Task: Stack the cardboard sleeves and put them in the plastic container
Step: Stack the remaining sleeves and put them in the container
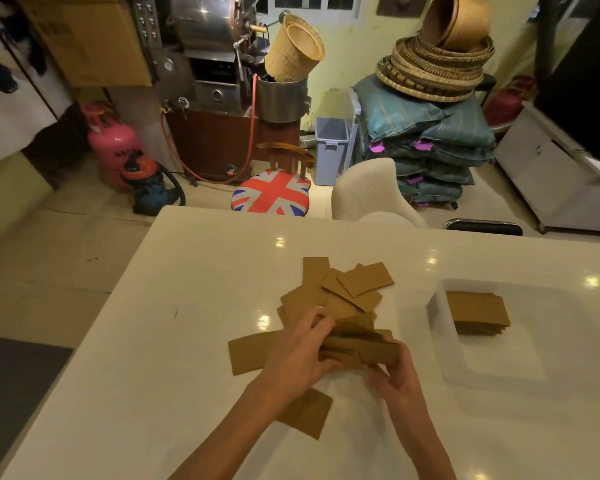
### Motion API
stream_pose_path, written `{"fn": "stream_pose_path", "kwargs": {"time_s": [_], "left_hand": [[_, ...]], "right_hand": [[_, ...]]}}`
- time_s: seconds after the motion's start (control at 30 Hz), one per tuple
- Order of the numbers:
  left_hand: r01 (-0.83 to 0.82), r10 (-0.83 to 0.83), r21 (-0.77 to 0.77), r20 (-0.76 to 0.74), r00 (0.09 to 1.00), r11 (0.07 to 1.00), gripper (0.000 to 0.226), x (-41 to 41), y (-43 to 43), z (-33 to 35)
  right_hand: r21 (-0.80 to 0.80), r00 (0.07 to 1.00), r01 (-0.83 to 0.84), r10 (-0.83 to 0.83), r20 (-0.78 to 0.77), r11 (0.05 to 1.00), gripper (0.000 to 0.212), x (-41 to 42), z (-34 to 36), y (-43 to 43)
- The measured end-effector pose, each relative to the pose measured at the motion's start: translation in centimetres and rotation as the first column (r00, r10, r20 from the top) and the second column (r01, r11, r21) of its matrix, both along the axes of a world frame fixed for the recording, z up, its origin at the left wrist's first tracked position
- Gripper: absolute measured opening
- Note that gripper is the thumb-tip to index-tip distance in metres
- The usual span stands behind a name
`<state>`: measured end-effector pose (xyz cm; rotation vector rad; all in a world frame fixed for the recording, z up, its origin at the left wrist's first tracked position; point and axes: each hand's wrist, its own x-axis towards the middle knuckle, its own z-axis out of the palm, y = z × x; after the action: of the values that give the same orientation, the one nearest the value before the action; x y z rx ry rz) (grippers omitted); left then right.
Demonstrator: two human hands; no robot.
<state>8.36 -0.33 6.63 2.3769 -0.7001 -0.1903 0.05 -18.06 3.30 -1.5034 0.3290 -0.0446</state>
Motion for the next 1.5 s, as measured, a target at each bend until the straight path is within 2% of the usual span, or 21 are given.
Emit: {"fn": "stream_pose_path", "kwargs": {"time_s": [0.17, 0.3, 0.4, 0.47, 0.57, 0.67, 0.77, 0.83, 0.9, 1.0, 1.07, 1.13, 1.2, 1.23, 1.3, 1.37, 1.43, 1.5], "left_hand": [[0.112, -0.114, 0.066, 0.038, 0.993, 0.992, 0.049, -0.7, 0.2, 0.2], [0.192, -0.195, 0.054, 0.048, 0.98, 0.98, 0.06, -1.9, 0.0, -0.3], [0.064, -0.077, -0.138, -0.087, 0.993, 0.988, 0.078, -2.6, 0.1, -0.4], [-0.023, -0.024, -0.227, -0.2, 0.979, 0.974, 0.083, -3.2, 0.5, -0.6], [0.054, -0.076, -0.112, -0.196, 0.978, 0.992, 0.064, -4.2, 0.7, -0.9], [0.038, -0.048, -0.07, -0.145, 0.988, 0.997, 0.048, -4.4, 0.7, -0.6], [-0.128, 0.096, -0.126, -0.233, 0.968, 0.984, 0.052, -3.4, 2.3, 1.3], [-0.282, 0.213, -0.17, -0.338, 0.917, 0.944, 0.065, -1.7, 4.1, 2.5], [-0.292, 0.242, -0.072, -0.392, 0.887, 0.954, 0.074, 0.5, 5.2, 3.4], [-0.189, 0.182, 0.037, -0.501, 0.846, 0.981, 0.073, 2.8, 4.9, 2.4], [-0.222, 0.212, 0.053, -0.563, 0.799, 0.974, 0.091, 3.4, 3.9, 1.2], [-0.225, 0.29, 0.19, -0.487, 0.823, 0.956, 0.109, 3.9, 2.6, 0.1], [-0.199, 0.33, 0.363, -0.344, 0.879, 0.91, 0.11, 4.0, 1.6, -0.4], [-0.193, 0.326, 0.4, -0.298, 0.897, 0.896, 0.108, 3.9, 1.4, -0.4], [-0.187, 0.305, 0.356, -0.311, 0.9, 0.915, 0.105, 3.4, 1.1, -0.3], [-0.173, 0.247, 0.242, -0.32, 0.915, 0.955, 0.094, 2.5, 1.3, -0.1], [-0.104, 0.147, 0.182, -0.242, 0.959, 0.978, 0.075, 1.2, 1.5, 0.7], [0.006, 0.01, 0.178, -0.09, 0.996, 0.984, 0.055, -0.5, 1.6, 1.2]], "right_hand": [[-0.212, 0.994, -0.11, 0.102, -0.048, 0.971, 0.067, -1.8, 0.2, -2.6], [-0.387, 0.969, -0.242, 0.201, -0.143, 0.89, 0.06, -3.0, -0.5, -1.2], [-0.357, 0.978, -0.187, 0.141, -0.152, 0.915, 0.071, -3.0, -1.3, 0.0], [-0.309, 0.981, -0.17, 0.13, -0.145, 0.936, 0.07, -2.8, -1.8, 0.6], [-0.39, 0.976, -0.213, 0.18, -0.12, 0.896, 0.05, -2.6, -1.7, 1.7], [-0.385, 0.967, -0.256, 0.229, -0.115, 0.886, 0.055, -2.5, -1.5, 1.3], [-0.395, 0.992, -0.123, 0.108, -0.059, 0.91, 0.066, -2.3, -0.2, -0.7], [-0.44, 0.999, 0.027, -0.016, 0.028, 0.898, 0.059, -1.6, 0.3, -2.1], [-0.563, 0.998, 0.056, -0.07, -0.003, 0.825, 0.055, 0.0, 0.1, -2.9], [-0.773, 0.954, -0.189, -0.073, -0.29, 0.605, 0.07, 3.0, -0.6, -2.5], [-0.82, 0.917, -0.281, -0.112, -0.383, 0.498, 0.071, 4.3, -0.8, -1.3], [-0.807, 0.922, -0.231, -0.143, -0.36, 0.543, 0.063, 4.9, -0.9, -0.1], [-0.709, 0.942, -0.103, -0.16, -0.295, 0.697, 0.054, 5.0, -0.9, 0.6], [-0.638, 0.955, -0.046, -0.153, -0.253, 0.769, 0.051, 4.8, -0.8, 0.9], [-0.532, 0.975, 0.014, -0.129, -0.179, 0.846, 0.046, 4.4, -0.5, 0.9], [-0.537, 0.988, 0.043, -0.114, -0.1, 0.843, 0.044, 3.5, -0.8, 0.5], [-0.597, 0.994, 0.074, -0.104, -0.016, 0.799, 0.037, 2.6, -1.1, -0.2], [-0.552, 0.998, 0.067, -0.065, 0.023, 0.831, 0.028, 1.6, -1.2, -1.0]]}}
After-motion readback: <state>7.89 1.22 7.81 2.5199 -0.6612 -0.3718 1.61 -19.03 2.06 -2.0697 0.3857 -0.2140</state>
